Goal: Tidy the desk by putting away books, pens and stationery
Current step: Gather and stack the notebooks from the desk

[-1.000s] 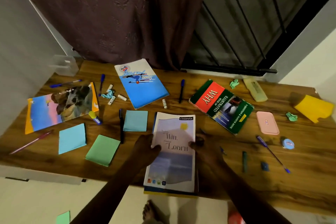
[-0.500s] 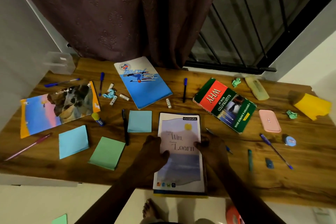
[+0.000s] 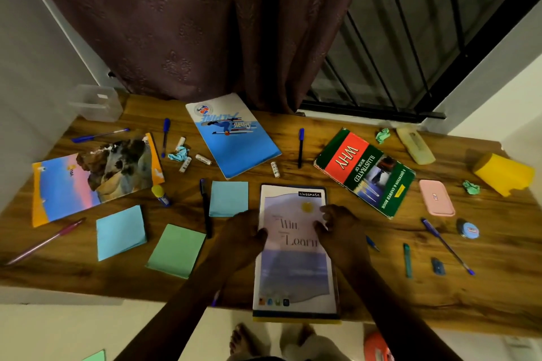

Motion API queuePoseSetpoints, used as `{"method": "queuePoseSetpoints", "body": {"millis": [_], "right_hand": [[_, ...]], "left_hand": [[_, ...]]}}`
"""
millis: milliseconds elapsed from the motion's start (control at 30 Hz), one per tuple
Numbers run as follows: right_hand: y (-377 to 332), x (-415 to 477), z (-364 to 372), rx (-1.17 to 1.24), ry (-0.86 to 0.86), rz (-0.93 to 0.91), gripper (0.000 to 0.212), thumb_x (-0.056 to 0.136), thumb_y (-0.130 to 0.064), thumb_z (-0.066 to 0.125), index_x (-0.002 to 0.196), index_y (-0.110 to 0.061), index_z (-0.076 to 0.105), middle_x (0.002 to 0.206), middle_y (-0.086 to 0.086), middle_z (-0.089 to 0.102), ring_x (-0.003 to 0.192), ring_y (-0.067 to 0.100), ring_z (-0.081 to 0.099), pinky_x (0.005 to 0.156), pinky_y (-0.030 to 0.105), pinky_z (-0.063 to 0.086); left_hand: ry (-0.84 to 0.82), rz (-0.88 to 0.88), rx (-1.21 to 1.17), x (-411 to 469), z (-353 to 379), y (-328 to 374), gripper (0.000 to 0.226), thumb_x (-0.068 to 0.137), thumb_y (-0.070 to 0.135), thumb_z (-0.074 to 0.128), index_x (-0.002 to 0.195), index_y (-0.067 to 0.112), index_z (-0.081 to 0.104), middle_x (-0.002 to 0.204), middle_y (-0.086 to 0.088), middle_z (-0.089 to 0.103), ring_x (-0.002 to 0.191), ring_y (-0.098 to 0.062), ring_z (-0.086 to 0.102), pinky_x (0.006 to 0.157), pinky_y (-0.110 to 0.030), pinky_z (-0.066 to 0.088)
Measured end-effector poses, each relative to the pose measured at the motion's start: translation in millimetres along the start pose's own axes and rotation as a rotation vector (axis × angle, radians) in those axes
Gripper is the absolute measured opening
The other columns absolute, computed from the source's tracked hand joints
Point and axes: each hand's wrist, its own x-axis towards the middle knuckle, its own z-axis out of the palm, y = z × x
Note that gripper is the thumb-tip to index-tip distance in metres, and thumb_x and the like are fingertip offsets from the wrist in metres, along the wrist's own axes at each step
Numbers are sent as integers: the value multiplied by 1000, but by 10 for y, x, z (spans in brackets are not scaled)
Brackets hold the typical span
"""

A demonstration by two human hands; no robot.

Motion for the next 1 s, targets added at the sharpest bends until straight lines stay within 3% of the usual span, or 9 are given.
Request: {"method": "queuePoseSetpoints", "body": {"millis": [100,167,267,433,500,633,733,900,1000], "right_hand": [[-219,117,-26,52,42,-37,30,97,-39,65,123,-24,63,116,-3,71,93,14,73,63,10,49],[-375,254,-53,89,42,-106,24,97,-37,64,116,-23,65,114,-4,72,95,13,72,73,18,56],[-623,568,-97,117,8,-238,17,97,-31,66,110,-20,68,108,0,73,93,11,67,81,25,56],[-1029,1296,-49,19,-64,-369,38,95,-30,65,129,-15,63,123,7,70,113,28,66,93,34,53],[-1131,1554,58,-33,-103,-323,46,97,-34,63,138,-13,57,130,12,66,118,32,63,97,39,52],[-1218,1898,284,-66,-152,-269,52,98,-34,64,142,-10,51,135,14,62,121,32,61,96,38,49],[-1227,2064,401,-21,-202,-227,48,96,-30,67,138,-10,55,132,14,64,119,32,62,91,37,51],[-1199,2187,432,239,-306,-102,42,93,-16,71,132,-6,61,125,4,67,105,24,67,64,17,46],[-1236,2238,417,517,-348,75,40,90,-13,76,128,-5,63,125,9,69,106,24,68,71,23,52]], "left_hand": [[97,-68,-121,104,-218,44,52,99,31,64,147,22,46,141,0,54,130,-24,55,104,-32,47],[149,-97,-204,194,-359,64,62,97,31,67,153,23,41,151,-5,51,135,-25,51,110,-44,47],[207,-90,-217,374,-556,105,66,98,30,65,156,18,35,157,-8,43,140,-26,47,110,-39,46],[254,-114,-279,677,-701,157,66,94,28,67,152,15,39,151,-12,49,135,-33,51,111,-47,46],[270,-116,-315,840,-662,77,67,87,38,66,147,20,44,144,-9,55,132,-30,54,108,-46,48],[224,-150,-418,980,-639,136,56,86,25,68,138,16,49,128,-5,63,121,-26,61,97,-43,55],[230,-157,-470,1060,-642,148,67,78,38,61,139,17,47,130,-8,63,120,-28,62,98,-47,55],[193,-231,-537,1231,-569,-49,73,60,55,64,125,23,55,117,-9,67,105,-32,67,90,-56,58],[194,-250,-561,1144,-609,48,50,75,37,74,116,19,53,113,7,62,105,-14,60,102,-46,52]]}}
